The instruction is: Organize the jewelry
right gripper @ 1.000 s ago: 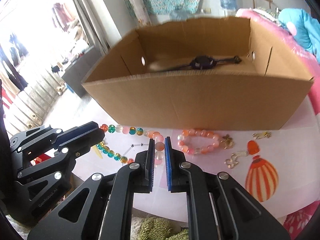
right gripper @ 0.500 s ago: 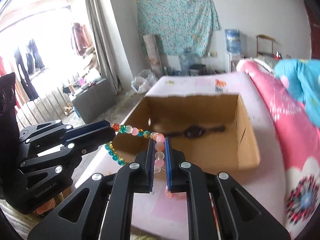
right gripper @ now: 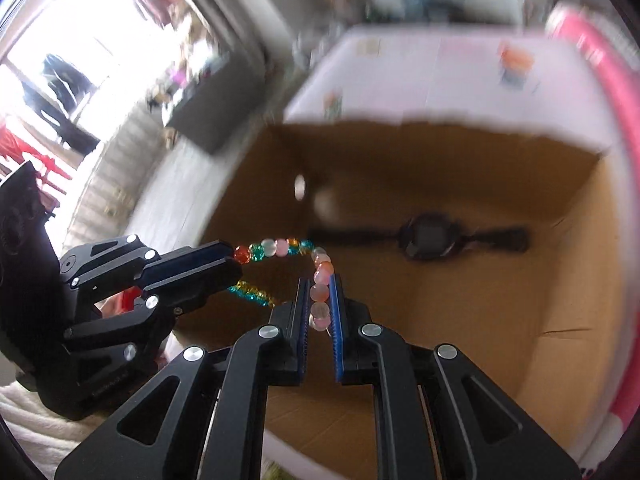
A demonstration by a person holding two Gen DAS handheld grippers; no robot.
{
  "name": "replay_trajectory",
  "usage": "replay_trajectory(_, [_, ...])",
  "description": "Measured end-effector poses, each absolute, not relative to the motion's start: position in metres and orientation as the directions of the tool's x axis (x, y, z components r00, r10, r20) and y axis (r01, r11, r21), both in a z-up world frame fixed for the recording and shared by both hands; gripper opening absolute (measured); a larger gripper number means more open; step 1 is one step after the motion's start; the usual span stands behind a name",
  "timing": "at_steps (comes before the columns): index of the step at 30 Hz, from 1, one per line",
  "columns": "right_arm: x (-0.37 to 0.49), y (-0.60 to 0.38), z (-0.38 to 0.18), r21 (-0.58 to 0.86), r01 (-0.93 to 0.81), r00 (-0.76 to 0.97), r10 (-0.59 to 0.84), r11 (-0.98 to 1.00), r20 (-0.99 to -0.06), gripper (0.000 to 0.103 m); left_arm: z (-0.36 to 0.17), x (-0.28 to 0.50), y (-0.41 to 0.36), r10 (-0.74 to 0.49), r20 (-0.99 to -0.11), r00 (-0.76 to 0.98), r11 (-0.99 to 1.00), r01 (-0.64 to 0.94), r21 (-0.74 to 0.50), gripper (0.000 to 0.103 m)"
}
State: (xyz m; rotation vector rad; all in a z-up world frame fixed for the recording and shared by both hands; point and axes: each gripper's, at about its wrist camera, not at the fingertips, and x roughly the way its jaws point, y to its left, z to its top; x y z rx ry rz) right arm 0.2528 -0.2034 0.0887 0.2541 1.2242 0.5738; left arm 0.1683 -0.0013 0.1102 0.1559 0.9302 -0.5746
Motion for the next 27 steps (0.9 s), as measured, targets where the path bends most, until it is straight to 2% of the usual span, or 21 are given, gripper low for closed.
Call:
replay_trajectory(5, [0.267, -0.175, 0.047, 0.457, -0.309, 0.024, 0.488, 0.834, -0.873, 0.010, 0.082, 0.182, 0.001, -0.331, -0.863, 0.381, 0.850, 0.518, -0.097, 0.009])
replay_trajectory(9, [0.277, -0.169, 0.029, 0.491, -0.274, -0.076, 0.490, 0.827, -0.868, 0.011, 0.067, 0.186, -0.003, -0.293, -0.893, 0.341, 0.849, 0.523, -0.078, 0.009])
replay_trajectory(14, [0.283, -0.174, 0.023, 0.521, -0.244, -0.084, 0.517, 0.818, -0.852, 0.016, 0.072, 0.184, -0.002, -0.273, -0.894, 0.356, 0.861, 0.505, -0.062, 0.010])
replay_trajectory(17, [0.279, -0.182, 0.034, 0.514, -0.254, -0.021, 0.527, 0.819, -0.850, 0.019, 0.079, 0.183, 0.004, -0.278, -0.883, 0.377, 0.873, 0.483, -0.069, 0.016])
replay_trajectory(21, [0.264, -0.203, 0.069, 0.518, -0.259, 0.112, 0.558, 0.815, -0.823, 0.032, 0.098, 0.175, 0.014, -0.316, -0.843, 0.435, 0.884, 0.458, -0.095, 0.028])
replay_trajectory(27, [0.222, -0.259, 0.136, 0.462, -0.255, 0.405, 0.528, 0.849, -0.747, 0.052, 0.133, 0.146, 0.033, -0.337, -0.746, 0.575, 0.907, 0.411, -0.093, 0.055])
